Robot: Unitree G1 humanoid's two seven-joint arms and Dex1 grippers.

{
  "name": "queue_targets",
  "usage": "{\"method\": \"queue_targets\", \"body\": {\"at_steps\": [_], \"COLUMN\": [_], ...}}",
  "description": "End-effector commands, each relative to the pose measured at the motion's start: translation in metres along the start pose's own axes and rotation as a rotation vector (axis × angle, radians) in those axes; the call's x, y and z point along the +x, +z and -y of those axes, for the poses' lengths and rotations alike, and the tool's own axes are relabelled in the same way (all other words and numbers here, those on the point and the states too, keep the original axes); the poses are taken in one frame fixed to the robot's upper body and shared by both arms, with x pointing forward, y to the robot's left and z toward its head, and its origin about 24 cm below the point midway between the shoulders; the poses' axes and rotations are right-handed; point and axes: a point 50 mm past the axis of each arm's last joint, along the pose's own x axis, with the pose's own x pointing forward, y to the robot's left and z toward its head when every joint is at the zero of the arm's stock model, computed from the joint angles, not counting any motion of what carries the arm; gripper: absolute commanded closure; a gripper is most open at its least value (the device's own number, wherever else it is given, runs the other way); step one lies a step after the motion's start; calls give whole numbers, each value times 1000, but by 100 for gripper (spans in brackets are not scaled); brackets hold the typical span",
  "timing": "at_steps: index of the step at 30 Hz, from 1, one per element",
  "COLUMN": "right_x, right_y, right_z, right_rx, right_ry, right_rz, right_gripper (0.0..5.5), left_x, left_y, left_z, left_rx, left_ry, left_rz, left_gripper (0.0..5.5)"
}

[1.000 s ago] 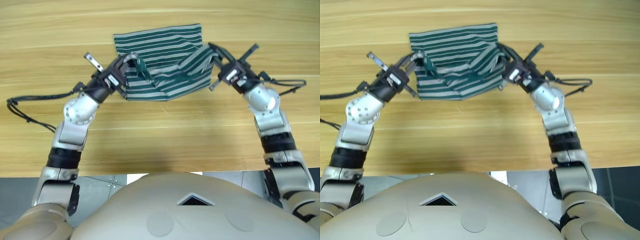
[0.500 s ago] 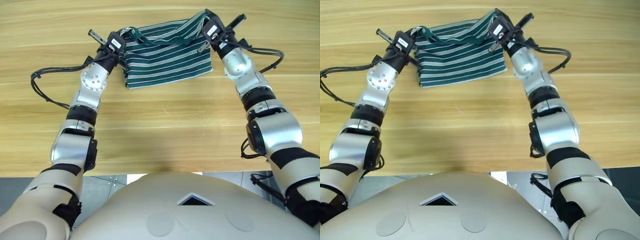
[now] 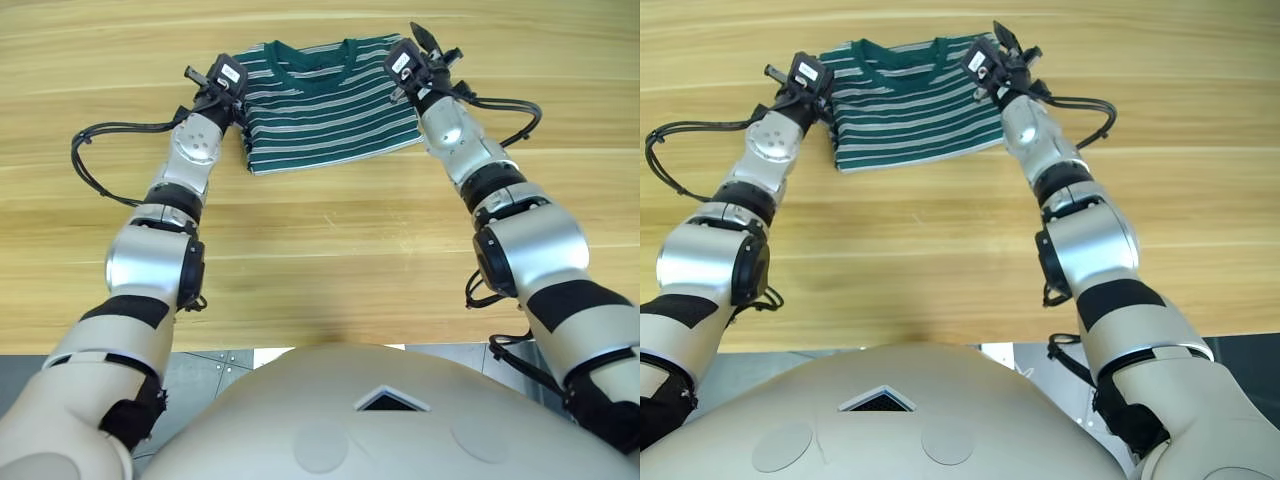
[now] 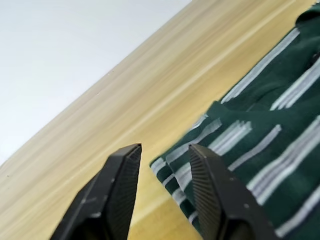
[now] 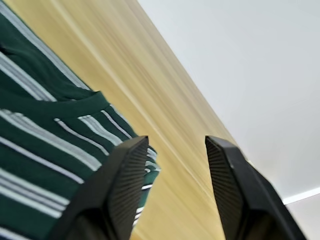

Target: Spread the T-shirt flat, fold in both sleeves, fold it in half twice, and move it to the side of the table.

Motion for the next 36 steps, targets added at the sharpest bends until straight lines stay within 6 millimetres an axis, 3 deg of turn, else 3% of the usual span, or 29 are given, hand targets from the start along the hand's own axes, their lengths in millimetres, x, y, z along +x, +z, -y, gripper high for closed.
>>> {"method": "queue_targets", "body": {"at_steps": [1, 3, 7, 9, 11, 15, 19, 22, 26, 28, 30, 33, 36], "right_x": [8, 8, -5, -14, -19, -21, -27, -60, -127, -160, -189, -207, -199], "right_y": [10, 17, 51, 60, 61, 52, 33, 12, -18, -20, -25, -39, -33], "right_z": [11, -1, -66, -93, -108, -115, -110, -113, -74, -51, -15, 25, 54], "right_rx": [16, -9, -165, -254, -344, -503, -629, -654, -555, -479, -371, -243, -105], "right_ry": [-55, -27, 177, 282, 365, 500, 603, 847, 1039, 1020, 911, 743, 539], "right_rz": [-23, 19, 245, 297, 306, 275, 303, 527, 811, 855, 794, 635, 614], "right_gripper": [279, 242, 242, 242, 242, 242, 242, 242, 242, 242, 242, 242, 242], "left_x": [8, 6, -24, -41, -51, -63, -72, -72, -66, -63, -60, -57, -57], "left_y": [13, 13, -18, -30, -36, -36, -20, -13, -11, -11, -9, -6, -3], "left_z": [-10, -26, -65, -69, -64, -45, -36, -35, -32, -28, -24, -20, -18], "left_rx": [3, 26, -141, -229, -289, -306, -309, -293, -274, -264, -240, -207, -187], "left_ry": [54, 145, 422, 491, 509, 459, 411, 371, 317, 285, 243, 200, 166], "left_rz": [3, 12, 38, 118, 168, 257, 359, 370, 344, 332, 330, 333, 346], "left_gripper": [318, 285, 285, 285, 285, 285, 285, 285, 285, 285, 285, 285, 285]}}
